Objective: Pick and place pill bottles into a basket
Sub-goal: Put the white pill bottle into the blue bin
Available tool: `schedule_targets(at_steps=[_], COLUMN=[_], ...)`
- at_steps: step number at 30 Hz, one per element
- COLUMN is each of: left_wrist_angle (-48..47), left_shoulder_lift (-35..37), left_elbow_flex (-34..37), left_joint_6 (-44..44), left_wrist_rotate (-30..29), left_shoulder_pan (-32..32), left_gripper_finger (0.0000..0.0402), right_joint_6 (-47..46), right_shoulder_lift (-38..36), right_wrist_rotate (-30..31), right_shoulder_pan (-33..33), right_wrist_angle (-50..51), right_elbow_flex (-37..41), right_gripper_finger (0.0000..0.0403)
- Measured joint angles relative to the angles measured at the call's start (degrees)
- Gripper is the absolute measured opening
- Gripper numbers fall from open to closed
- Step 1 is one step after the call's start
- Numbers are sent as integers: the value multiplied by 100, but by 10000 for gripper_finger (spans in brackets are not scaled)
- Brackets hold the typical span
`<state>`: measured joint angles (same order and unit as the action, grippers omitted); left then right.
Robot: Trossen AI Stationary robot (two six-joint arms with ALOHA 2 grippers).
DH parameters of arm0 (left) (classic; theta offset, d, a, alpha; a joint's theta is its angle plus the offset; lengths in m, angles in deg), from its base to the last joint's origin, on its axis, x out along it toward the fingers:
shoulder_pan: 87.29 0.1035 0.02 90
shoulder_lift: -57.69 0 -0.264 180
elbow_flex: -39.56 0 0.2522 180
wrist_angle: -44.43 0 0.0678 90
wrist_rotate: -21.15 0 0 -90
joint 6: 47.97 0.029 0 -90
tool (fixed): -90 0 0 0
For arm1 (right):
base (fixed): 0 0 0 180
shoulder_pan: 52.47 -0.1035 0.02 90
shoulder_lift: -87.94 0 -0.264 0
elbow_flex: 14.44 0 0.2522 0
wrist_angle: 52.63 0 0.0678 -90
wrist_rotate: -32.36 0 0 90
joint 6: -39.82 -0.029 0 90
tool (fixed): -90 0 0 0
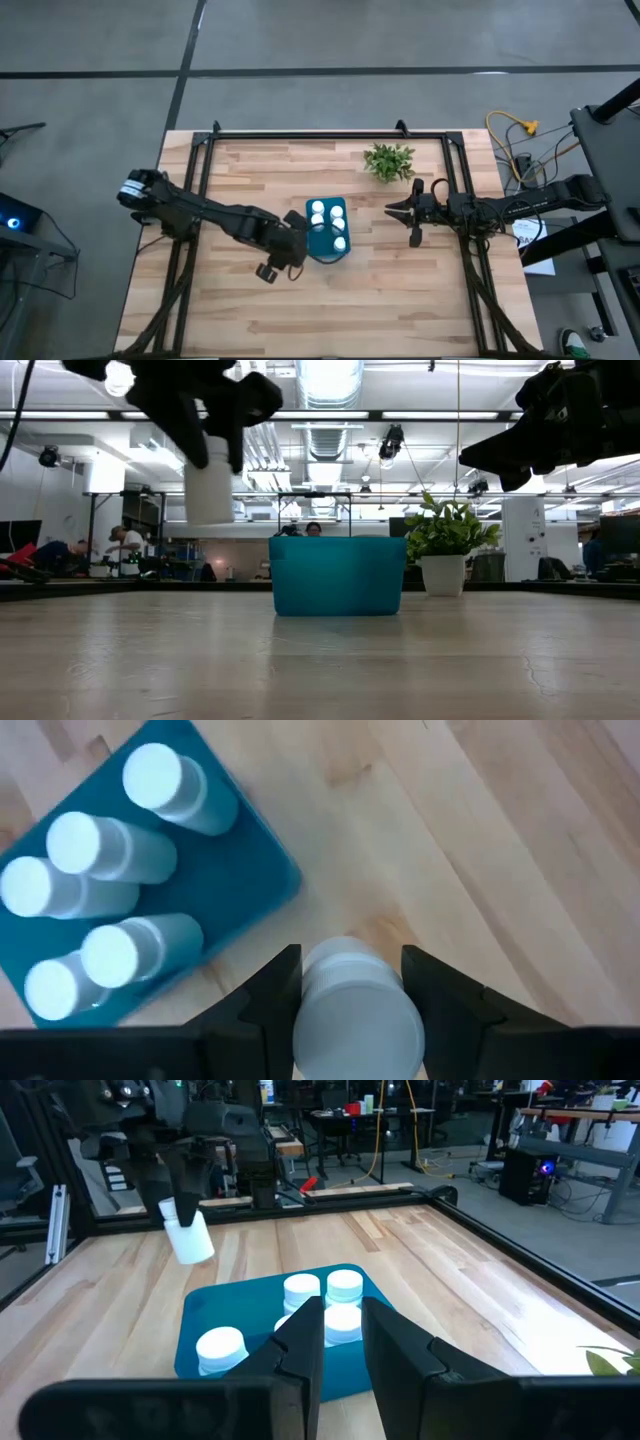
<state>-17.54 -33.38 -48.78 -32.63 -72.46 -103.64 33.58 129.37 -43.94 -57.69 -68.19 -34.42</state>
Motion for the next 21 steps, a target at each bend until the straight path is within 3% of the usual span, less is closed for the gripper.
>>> schedule_targets(at_steps=[21], left_wrist_angle=[-38], left_shoulder_lift=[-967], left_elbow_flex=[-1190], left_joint_6=[1066], left_wrist_rotate=[394], left_shoulder_pan=[969], left_gripper_finger=[136], right_joint_6=[39], right_shoulder_lift=[4], right_wrist_rotate=[0], right_shoulder_pan=[2], right_wrist_angle=[35], right_elbow_flex=[0], right_gripper_finger=[63])
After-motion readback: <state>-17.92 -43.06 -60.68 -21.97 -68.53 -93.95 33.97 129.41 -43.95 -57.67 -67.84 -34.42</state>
